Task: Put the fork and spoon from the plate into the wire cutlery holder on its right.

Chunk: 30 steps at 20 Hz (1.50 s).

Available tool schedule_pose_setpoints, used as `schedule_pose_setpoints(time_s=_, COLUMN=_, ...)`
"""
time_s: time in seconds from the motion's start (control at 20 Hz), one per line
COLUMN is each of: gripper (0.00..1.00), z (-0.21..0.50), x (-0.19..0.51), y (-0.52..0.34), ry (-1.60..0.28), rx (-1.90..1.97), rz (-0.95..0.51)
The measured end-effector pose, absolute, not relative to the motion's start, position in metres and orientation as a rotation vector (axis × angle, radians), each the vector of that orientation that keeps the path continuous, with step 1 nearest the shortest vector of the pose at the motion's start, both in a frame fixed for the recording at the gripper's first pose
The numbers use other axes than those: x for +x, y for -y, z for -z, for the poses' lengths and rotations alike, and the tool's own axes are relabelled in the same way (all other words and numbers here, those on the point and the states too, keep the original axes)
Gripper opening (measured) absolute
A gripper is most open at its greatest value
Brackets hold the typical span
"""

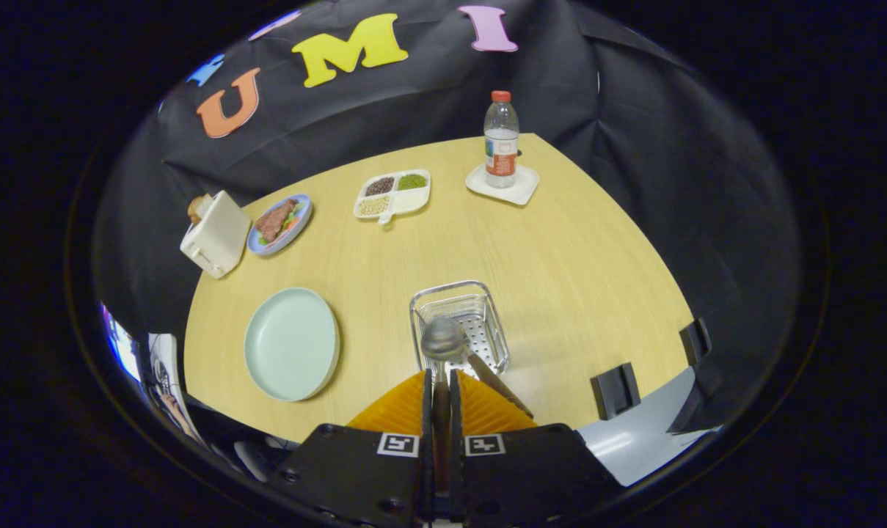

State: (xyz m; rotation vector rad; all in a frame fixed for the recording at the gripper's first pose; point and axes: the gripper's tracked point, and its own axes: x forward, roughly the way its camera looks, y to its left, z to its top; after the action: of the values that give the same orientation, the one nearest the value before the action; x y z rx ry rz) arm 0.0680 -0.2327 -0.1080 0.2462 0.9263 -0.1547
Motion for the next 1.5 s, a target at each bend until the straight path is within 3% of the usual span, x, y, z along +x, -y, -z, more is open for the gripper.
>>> schedule_pose_setpoints(time_s=0.2, gripper=0.09, z=0.099, x=0.073, y=0.233, ry=-0.904, rx=0.243, rz=0.159)
schedule_pose_setpoints(time_s=0.35, gripper=0.16, z=0.091, x=0.069, y=0.233, ry=-0.885, rx=0.248, rz=0.166)
schedule_pose_setpoints(time_s=0.45, gripper=0.25, z=0.081, x=0.068, y=0.237, ry=-0.847, rx=0.243, rz=0.176)
schedule_pose_setpoints(time_s=0.5, gripper=0.37, z=0.076, x=0.065, y=0.236, ry=-0.826, rx=0.241, rz=0.180)
schedule_pose_setpoints(time_s=0.75, gripper=0.78, z=0.038, x=0.059, y=0.223, ry=-0.674, rx=0.212, rz=0.181)
schedule_pose_setpoints(time_s=1.0, gripper=0.97, z=-0.002, x=0.045, y=0.195, ry=-0.505, rx=0.186, rz=0.166)
schedule_pose_setpoints(time_s=1.5, gripper=0.96, z=-0.048, x=0.003, y=0.127, ry=-0.190, rx=0.086, rz=0.164)
